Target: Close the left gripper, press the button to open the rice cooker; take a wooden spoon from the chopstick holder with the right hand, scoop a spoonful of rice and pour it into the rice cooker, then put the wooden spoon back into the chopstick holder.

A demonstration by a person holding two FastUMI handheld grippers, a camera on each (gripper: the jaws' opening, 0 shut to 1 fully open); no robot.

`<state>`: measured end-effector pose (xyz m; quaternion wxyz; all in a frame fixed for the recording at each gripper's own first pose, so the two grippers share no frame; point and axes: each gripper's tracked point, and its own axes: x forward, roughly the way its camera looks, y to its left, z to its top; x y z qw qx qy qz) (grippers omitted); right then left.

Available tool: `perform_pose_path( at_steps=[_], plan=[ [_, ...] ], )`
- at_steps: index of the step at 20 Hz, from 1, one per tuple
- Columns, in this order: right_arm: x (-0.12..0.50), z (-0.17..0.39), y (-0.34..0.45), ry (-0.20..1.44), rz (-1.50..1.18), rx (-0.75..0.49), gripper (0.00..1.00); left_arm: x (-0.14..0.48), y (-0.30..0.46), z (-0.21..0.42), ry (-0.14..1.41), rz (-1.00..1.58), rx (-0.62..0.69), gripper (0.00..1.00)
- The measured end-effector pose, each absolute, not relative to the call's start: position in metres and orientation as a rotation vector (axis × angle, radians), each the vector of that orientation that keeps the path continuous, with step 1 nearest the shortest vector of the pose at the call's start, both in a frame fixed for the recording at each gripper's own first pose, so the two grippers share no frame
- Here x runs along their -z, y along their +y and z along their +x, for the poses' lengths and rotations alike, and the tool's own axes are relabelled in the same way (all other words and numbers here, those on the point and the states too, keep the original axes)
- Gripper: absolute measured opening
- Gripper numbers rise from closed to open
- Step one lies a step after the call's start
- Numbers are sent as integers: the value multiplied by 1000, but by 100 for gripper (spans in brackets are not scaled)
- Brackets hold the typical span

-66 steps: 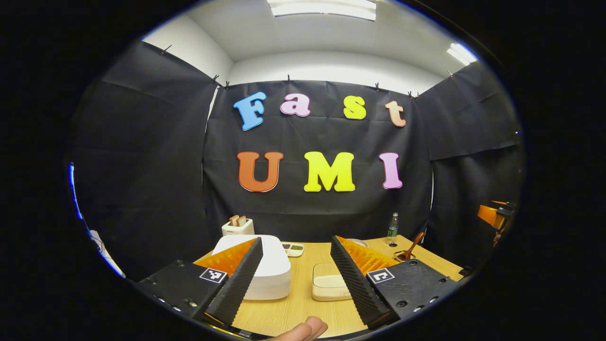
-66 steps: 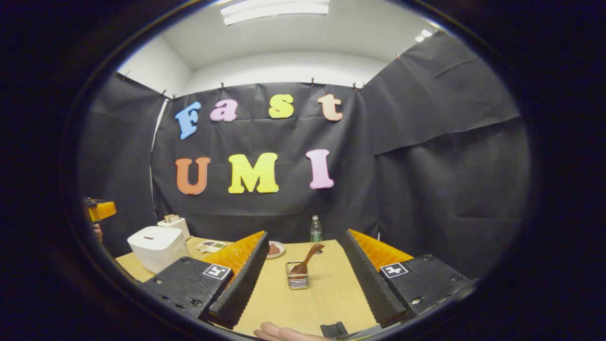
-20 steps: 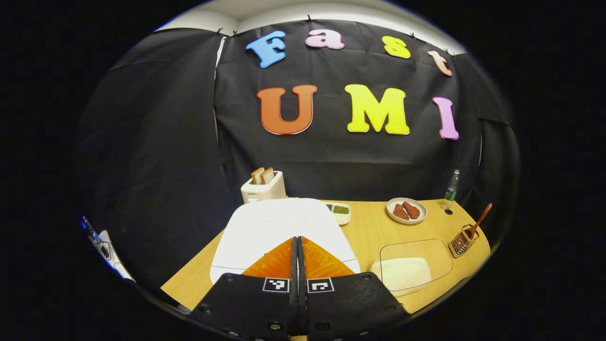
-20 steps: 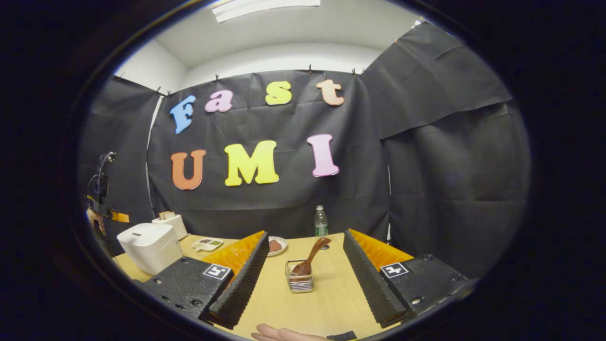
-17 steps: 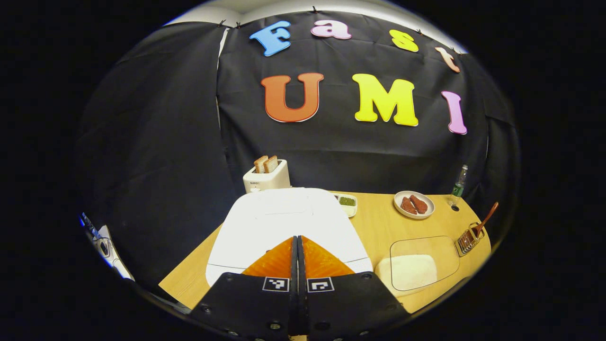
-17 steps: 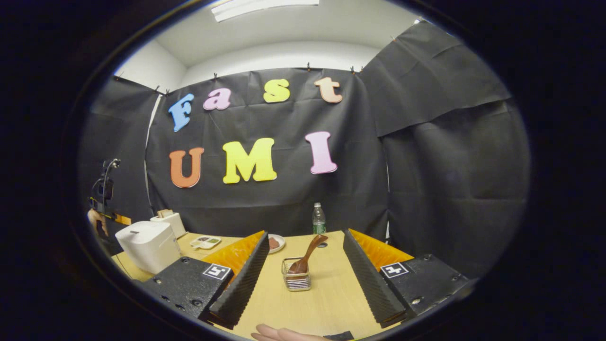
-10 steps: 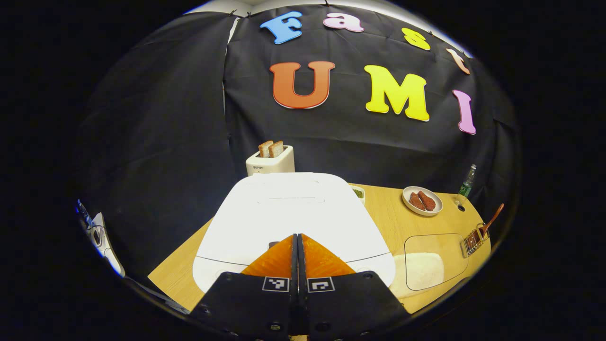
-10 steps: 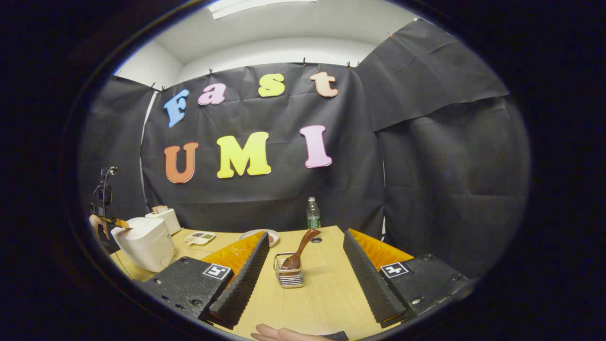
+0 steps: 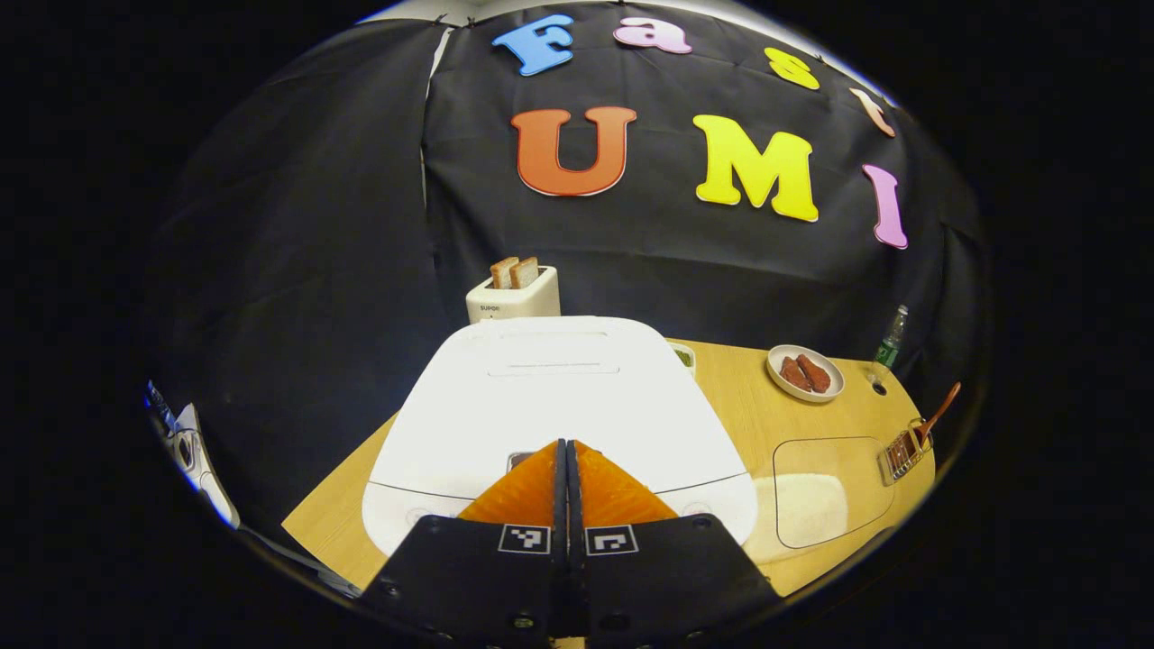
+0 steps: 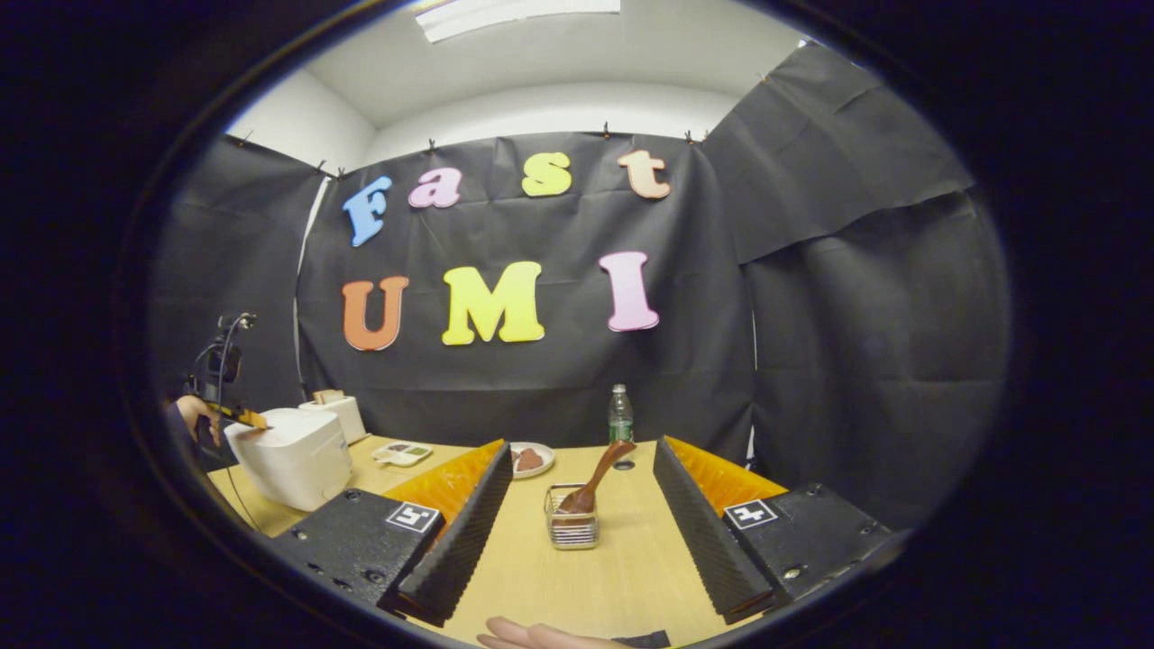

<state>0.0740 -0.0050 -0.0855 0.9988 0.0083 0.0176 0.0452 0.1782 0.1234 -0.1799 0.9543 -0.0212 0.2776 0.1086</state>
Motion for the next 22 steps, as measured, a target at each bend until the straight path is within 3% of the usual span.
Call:
perform_pose_path(
  at_steps=[1, 2, 22],
  plan=[
    [86, 72, -4, 39, 17, -95, 96, 180, 123, 178, 579, -51, -216, 0],
    [85, 70, -1, 39, 19, -101, 99, 181, 122, 177, 596, -54, -214, 0],
    [93, 67, 15, 66, 19, -130, 99, 175, 123, 179, 717, -34, -188, 0]
  ],
)
